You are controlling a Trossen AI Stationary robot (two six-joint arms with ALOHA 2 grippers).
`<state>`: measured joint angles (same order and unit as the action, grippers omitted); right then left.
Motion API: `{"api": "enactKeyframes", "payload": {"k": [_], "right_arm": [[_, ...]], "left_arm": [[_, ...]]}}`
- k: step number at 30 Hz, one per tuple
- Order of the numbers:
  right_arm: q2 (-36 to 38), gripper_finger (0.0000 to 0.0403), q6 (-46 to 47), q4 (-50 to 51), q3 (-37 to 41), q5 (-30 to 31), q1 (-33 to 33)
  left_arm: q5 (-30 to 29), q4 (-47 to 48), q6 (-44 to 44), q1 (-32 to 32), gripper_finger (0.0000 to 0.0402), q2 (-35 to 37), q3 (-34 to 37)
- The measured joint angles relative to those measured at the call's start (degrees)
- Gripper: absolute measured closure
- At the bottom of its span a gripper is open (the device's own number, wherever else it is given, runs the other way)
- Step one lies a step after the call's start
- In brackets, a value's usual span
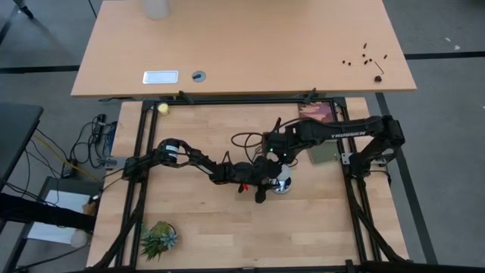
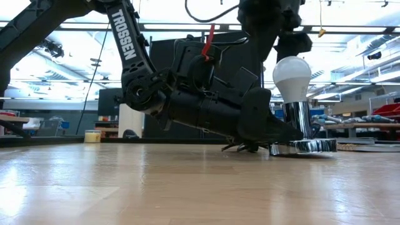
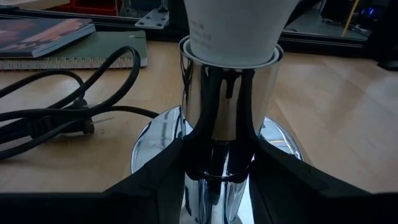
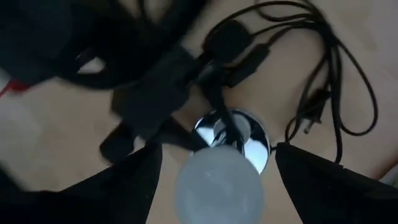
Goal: Screw lightbulb
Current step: Insert the lightbulb into the silver lamp
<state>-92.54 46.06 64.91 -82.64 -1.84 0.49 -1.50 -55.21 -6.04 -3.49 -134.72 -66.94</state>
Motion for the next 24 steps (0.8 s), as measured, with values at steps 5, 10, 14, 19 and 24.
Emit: {"api": "enactKeyframes", "payload": {"k": [5,10,14,19,24], "right_arm": [[-0.04,0.0080,-8.05,5.64,-3.53,-8.88,-0.82],[-0.04,0.0080,-20.44,14.04,-4.25,-7.18,2.32],[-0.04,0.0080,-34.35,17.12,-1.50,-1.09,6.21],[-0.06,0.0080,-39.61,15.00,2.27,5.92,9.97],[-0.06,0.0080,-41.45,8.91,4.56,6.88,11.56]], "left_arm": [[0.09,0.87,1.24,-0.01,0.0208,0.06,-0.09],[0.09,0.90,1.31,-0.02,0.0208,0.07,-0.06],[0.10,0.97,2.04,-0.02,0.0208,0.07,-0.06],[-0.72,2.97,6.17,-0.34,0.0208,0.19,-0.13],[-1.61,3.07,6.57,-0.39,0.0208,0.18,-0.11]]}}
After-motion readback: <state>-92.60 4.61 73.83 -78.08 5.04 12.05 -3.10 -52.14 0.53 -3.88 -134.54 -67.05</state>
